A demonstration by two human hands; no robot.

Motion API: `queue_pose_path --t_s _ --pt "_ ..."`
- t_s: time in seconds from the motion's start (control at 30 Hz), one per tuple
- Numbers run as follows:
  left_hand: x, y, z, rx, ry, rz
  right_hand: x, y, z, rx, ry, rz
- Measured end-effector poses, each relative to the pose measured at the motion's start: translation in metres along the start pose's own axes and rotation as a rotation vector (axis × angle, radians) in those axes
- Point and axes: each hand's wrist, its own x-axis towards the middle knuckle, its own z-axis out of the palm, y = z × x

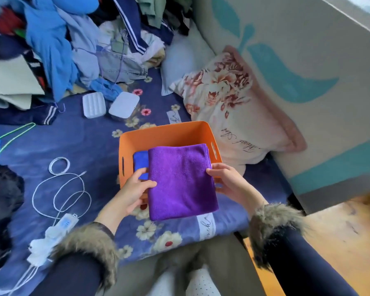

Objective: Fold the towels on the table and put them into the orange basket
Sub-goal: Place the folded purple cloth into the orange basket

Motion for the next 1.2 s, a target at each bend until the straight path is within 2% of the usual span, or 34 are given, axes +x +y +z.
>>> queue_pose_path --t_s 0.17,0.4,0.83,0.9,1.0,1.1,1.2 --pt "0.034 0.005 -0.008 -0.003 0.068 -0.129 0.055 -0.012 0.011 -0.067 -0.056 0.138" --pt "0.098 0.014 -0.001 -0.026 0.152 -0.266 0.139 -0.022 0.010 -0.129 -0.047 0.297" --pt "0.239 -0.015 -0.030 0.037 0.295 -0.356 0.284 0.020 0.044 -0.305 0.104 0.298" --pt "0.252 -0.023 -0.037 0.127 0.350 -0.354 0.295 0.026 0.049 -0.318 0.082 0.319" --pt "0.261 -0.031 -0.051 0.475 0.454 -0.245 0.309 0.036 0.065 -0.305 0.031 0.348" --pt "0.265 -0.034 -0.058 0.807 0.459 -0.125 0.322 0.048 0.081 -0.318 0.036 0.356" --pt "0.268 -0.034 -0.056 0.934 0.461 -0.140 0.329 0.056 0.089 -0.340 0.077 0.356"
